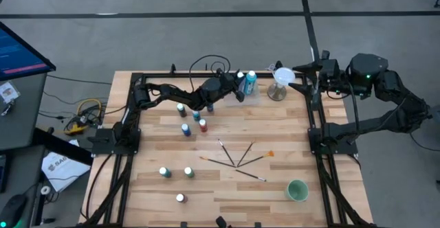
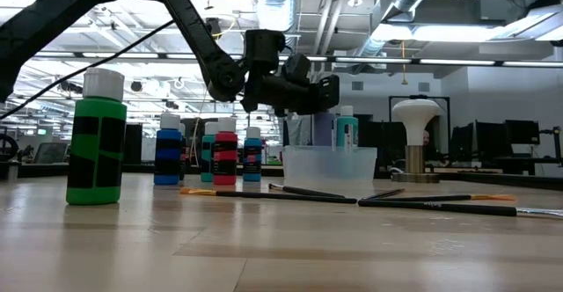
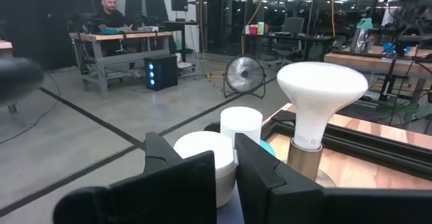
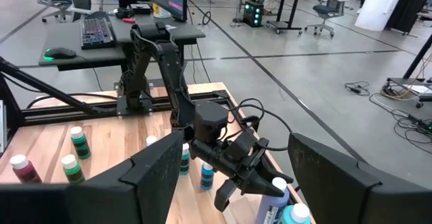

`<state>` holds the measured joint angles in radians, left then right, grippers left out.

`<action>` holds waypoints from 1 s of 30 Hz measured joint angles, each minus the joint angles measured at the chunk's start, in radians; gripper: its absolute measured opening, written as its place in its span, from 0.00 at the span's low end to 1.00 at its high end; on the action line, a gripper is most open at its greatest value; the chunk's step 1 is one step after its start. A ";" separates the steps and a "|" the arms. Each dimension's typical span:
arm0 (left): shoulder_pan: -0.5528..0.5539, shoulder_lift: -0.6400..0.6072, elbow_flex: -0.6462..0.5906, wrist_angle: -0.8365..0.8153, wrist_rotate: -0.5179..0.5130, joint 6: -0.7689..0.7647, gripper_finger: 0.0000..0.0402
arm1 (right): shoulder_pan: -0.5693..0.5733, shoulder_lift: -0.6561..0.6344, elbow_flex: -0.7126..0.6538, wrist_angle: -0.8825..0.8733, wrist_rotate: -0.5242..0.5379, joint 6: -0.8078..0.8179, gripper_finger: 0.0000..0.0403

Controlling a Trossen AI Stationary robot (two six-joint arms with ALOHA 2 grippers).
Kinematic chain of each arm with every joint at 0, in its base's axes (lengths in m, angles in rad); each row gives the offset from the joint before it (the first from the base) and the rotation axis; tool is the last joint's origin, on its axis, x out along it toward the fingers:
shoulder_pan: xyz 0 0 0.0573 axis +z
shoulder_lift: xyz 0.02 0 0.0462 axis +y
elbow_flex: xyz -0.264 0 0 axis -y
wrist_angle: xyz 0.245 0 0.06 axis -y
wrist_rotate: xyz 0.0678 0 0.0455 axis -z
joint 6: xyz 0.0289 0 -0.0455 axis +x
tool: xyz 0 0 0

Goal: Pick & Place Paint Supplies
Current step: Put the large purple paint bottle into the transparent bin, then put the top blue paint bottle into the transparent bin

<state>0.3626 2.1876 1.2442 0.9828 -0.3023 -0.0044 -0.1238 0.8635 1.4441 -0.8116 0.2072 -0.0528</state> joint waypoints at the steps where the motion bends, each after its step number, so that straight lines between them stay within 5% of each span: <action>1: 0.000 0.000 0.000 -0.003 0.001 0.000 0.00 | 0.000 0.000 0.000 0.000 0.000 0.000 0.66; 11: 0.001 0.000 0.000 -0.013 0.002 -0.003 0.06 | 0.000 0.000 0.000 0.000 0.000 0.029 0.66; 21: 0.000 -0.004 0.001 -0.022 0.004 0.004 0.22 | 0.000 0.000 0.000 0.005 -0.004 0.046 0.66; 30: -0.010 -0.229 0.000 -0.351 0.086 0.025 0.46 | 0.000 0.000 0.000 0.031 -0.006 0.046 0.66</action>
<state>0.3529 1.9584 1.2440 0.6318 -0.2163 0.0205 -0.1238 0.8635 1.4437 -0.7802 0.2008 -0.0070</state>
